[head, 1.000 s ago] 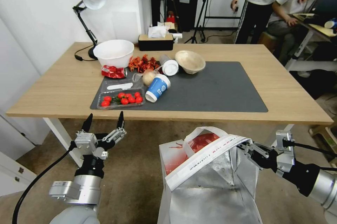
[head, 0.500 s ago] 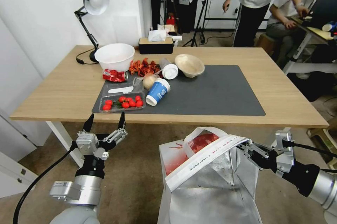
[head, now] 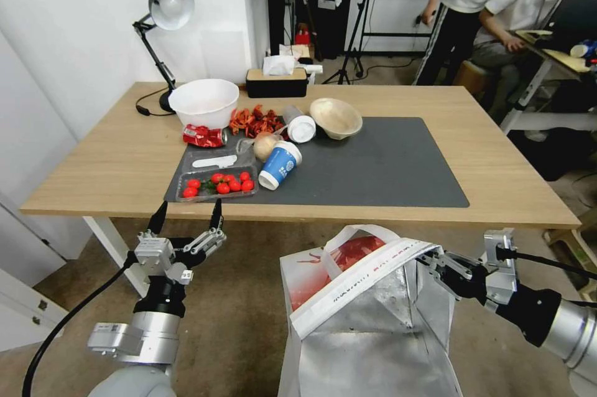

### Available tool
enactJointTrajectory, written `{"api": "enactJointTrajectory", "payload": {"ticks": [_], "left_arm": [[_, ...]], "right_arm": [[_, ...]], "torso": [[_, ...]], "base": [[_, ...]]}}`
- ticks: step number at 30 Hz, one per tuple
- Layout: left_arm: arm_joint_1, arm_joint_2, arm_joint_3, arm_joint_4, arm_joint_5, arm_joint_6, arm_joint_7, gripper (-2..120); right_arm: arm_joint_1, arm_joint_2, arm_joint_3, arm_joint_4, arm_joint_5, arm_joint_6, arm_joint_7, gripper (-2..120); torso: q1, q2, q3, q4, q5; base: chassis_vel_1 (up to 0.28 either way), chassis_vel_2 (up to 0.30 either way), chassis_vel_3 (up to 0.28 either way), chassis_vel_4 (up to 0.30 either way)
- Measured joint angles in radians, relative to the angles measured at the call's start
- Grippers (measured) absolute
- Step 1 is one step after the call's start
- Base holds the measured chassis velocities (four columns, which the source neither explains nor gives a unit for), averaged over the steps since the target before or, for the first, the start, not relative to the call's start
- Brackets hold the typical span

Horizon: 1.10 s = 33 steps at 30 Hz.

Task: Pick up the food delivery bag from the floor and place it on the table.

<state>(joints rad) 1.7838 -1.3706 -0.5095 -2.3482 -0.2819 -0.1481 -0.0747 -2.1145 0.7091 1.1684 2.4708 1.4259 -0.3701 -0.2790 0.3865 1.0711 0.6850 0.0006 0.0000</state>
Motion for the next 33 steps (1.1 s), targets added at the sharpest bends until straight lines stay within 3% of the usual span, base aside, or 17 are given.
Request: {"api": "enactJointTrajectory", "payload": {"ticks": [19,33], "left_arm": [[-0.007,-0.001,0.003,0.010,0.006,-0.011,-0.004,100],[-0.002,-0.001,-0.001,-0.001,0.006,-0.015,-0.006,100]], "right_arm": [[-0.090,-0.015,0.178,0.029,0.113,-0.019,0.035,0],[-0.081,-0.019,0.359,0.030,0.318,-0.042,0.090,0]], "torso": [[-0.003,-0.006,-0.003,0.0000,0.0000],[-0.004,-0.009,-0.005,-0.0001,0.0000]], "base": [[0.000,0.000,0.000,0.000],[0.000,0.000,0.000,0.000]]}}
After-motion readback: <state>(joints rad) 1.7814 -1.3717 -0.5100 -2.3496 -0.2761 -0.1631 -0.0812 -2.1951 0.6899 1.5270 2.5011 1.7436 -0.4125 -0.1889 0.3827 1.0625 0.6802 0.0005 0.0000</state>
